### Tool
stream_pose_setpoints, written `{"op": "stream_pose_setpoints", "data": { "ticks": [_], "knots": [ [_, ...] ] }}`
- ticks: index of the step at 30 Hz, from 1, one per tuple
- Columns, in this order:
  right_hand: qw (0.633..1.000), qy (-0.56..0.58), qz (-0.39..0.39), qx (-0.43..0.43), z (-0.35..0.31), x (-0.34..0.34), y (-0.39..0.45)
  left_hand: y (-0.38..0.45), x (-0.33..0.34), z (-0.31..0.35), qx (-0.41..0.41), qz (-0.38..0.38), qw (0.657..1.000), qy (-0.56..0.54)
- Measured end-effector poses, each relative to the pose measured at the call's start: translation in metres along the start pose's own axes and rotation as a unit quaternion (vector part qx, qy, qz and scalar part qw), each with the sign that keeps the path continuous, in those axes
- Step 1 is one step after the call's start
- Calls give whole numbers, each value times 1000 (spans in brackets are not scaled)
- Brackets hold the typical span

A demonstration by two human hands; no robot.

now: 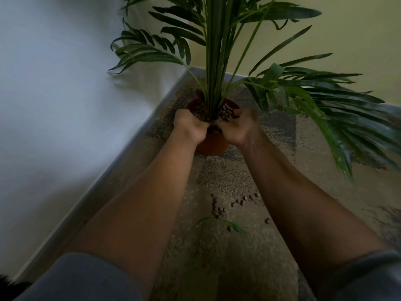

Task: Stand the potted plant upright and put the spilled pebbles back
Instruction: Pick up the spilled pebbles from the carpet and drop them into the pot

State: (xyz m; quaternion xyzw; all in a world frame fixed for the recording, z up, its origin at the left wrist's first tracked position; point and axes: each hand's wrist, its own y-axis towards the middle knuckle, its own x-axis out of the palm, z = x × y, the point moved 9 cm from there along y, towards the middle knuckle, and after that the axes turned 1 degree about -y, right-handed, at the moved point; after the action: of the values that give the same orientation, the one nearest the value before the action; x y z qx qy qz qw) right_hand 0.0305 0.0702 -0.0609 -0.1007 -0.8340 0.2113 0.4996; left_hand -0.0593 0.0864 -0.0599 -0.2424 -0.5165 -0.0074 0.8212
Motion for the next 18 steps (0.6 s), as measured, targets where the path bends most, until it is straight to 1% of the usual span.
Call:
{"op": "stream_pose_setpoints", "data": {
  "ticks": [2, 4, 6, 8, 11, 14, 16, 18],
  "knots": [
    [1000, 6, 20, -11, -3, -9, -3, 0, -6, 1, 10, 3, 1000, -15],
    [999, -3, 32, -33, -7, -20, -11, -3, -20, 5, 57, 43, 997, 1],
    [998, -30, 28, -56, -11, -30, -22, -11, -41, 8, 113, 90, 989, 38],
    [993, -85, 47, -71, -13, -50, -29, -22, -68, 5, 140, 137, 975, 100],
    [972, -191, 120, -66, -12, -93, -35, -34, -108, -8, 122, 193, 953, 199],
    [932, -305, 194, -38, -6, -136, -39, -37, -133, -23, 72, 215, 934, 277],
    [886, -391, 245, -42, -8, -163, -42, -35, -140, -35, 29, 204, 903, 376],
    [827, -487, 277, -42, -9, -187, -45, -32, -145, -52, -21, 173, 864, 472]
  ]
}}
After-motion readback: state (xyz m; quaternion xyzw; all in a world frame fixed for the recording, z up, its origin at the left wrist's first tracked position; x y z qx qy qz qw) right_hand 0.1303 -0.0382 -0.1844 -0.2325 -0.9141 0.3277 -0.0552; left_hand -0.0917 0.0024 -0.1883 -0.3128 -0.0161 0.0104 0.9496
